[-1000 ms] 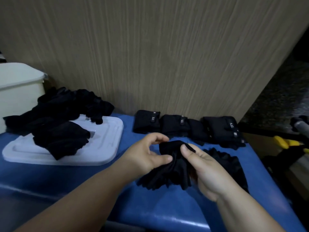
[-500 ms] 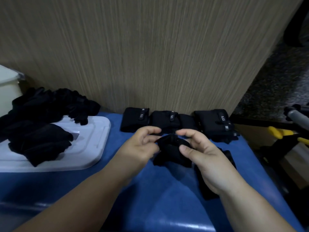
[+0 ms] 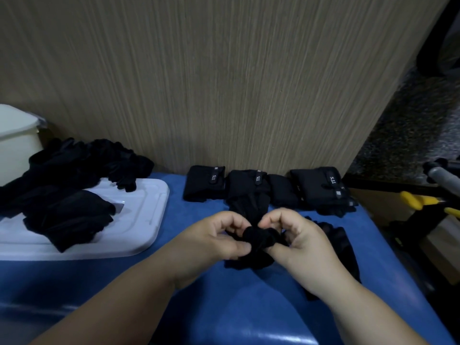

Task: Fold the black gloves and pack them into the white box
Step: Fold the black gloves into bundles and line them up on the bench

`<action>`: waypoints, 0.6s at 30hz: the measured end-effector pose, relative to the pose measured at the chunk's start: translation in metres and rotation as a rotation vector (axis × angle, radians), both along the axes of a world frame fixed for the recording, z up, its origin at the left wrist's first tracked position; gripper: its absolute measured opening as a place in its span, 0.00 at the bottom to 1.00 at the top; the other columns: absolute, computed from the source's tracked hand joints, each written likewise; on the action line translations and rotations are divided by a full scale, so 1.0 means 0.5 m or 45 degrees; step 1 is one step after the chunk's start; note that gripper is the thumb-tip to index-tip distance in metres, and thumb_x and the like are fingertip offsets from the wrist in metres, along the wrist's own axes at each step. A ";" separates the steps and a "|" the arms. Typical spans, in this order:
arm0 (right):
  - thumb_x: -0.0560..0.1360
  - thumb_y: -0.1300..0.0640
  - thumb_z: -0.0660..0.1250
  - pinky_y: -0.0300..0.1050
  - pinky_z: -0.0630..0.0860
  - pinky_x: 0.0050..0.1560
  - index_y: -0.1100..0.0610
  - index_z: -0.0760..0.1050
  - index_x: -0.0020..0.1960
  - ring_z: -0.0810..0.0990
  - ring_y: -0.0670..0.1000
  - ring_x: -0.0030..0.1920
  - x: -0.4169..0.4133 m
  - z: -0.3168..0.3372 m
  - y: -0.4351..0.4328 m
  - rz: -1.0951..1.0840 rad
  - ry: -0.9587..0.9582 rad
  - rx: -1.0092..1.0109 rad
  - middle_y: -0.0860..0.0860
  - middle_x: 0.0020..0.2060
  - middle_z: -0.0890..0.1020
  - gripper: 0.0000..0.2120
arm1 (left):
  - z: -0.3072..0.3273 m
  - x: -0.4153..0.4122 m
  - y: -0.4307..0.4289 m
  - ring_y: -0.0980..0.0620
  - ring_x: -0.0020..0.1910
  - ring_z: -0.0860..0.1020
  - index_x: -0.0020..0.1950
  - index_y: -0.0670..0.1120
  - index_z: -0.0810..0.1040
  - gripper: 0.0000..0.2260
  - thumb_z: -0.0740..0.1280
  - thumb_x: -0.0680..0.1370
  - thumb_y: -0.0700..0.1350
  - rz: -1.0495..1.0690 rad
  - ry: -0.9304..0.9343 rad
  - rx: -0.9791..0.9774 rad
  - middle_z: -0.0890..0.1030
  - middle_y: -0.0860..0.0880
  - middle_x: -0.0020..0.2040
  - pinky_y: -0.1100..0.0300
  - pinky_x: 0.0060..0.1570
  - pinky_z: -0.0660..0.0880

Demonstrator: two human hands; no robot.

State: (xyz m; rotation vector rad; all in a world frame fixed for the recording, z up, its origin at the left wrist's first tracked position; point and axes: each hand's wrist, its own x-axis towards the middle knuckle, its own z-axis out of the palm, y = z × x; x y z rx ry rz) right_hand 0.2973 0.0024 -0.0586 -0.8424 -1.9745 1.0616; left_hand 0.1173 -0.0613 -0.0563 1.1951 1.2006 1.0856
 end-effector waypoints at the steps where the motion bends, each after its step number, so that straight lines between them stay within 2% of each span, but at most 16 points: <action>1: 0.66 0.71 0.72 0.40 0.75 0.44 0.44 0.78 0.42 0.79 0.50 0.40 -0.002 0.000 0.000 0.005 0.019 -0.023 0.50 0.39 0.81 0.21 | 0.001 -0.001 -0.001 0.50 0.40 0.77 0.42 0.51 0.80 0.08 0.74 0.64 0.46 0.010 0.030 0.012 0.79 0.47 0.40 0.56 0.46 0.73; 4: 0.65 0.63 0.74 0.43 0.76 0.48 0.45 0.79 0.44 0.80 0.50 0.42 -0.004 0.004 -0.002 0.066 0.065 -0.081 0.50 0.41 0.82 0.15 | 0.000 -0.005 -0.003 0.49 0.39 0.76 0.38 0.49 0.77 0.06 0.73 0.66 0.45 0.074 0.073 0.068 0.79 0.45 0.38 0.56 0.44 0.72; 7: 0.65 0.57 0.70 0.46 0.76 0.51 0.44 0.79 0.48 0.80 0.52 0.48 0.001 0.007 -0.002 0.172 0.000 -0.143 0.48 0.44 0.82 0.14 | -0.004 -0.007 -0.001 0.49 0.40 0.75 0.38 0.47 0.74 0.06 0.71 0.68 0.43 0.167 0.066 0.125 0.77 0.46 0.37 0.53 0.44 0.71; 10: 0.65 0.50 0.67 0.50 0.75 0.57 0.46 0.80 0.51 0.80 0.53 0.52 0.002 0.009 0.003 0.251 -0.016 -0.230 0.47 0.47 0.83 0.14 | -0.007 -0.008 0.004 0.56 0.34 0.73 0.35 0.52 0.73 0.08 0.70 0.69 0.42 0.262 0.103 0.165 0.75 0.53 0.32 0.64 0.36 0.70; 12: 0.67 0.52 0.66 0.51 0.74 0.58 0.47 0.80 0.51 0.80 0.52 0.52 0.002 0.011 0.008 0.247 -0.055 -0.227 0.48 0.45 0.83 0.13 | -0.007 -0.011 0.004 0.58 0.29 0.69 0.37 0.49 0.71 0.10 0.70 0.74 0.39 0.327 0.149 0.187 0.72 0.55 0.27 0.67 0.31 0.67; 15: 0.68 0.57 0.68 0.52 0.75 0.56 0.48 0.80 0.52 0.80 0.54 0.50 0.000 0.008 0.008 0.261 -0.107 -0.235 0.53 0.44 0.81 0.13 | -0.007 -0.015 -0.001 0.55 0.28 0.65 0.36 0.52 0.71 0.11 0.69 0.75 0.42 0.394 0.360 0.221 0.68 0.54 0.26 0.61 0.30 0.65; 18: 0.67 0.63 0.73 0.42 0.76 0.48 0.53 0.79 0.48 0.79 0.47 0.42 -0.004 0.002 0.008 0.280 -0.051 -0.287 0.46 0.37 0.80 0.12 | -0.005 -0.009 -0.006 0.58 0.23 0.61 0.37 0.51 0.69 0.12 0.69 0.75 0.41 0.474 0.526 0.321 0.64 0.55 0.22 0.66 0.26 0.61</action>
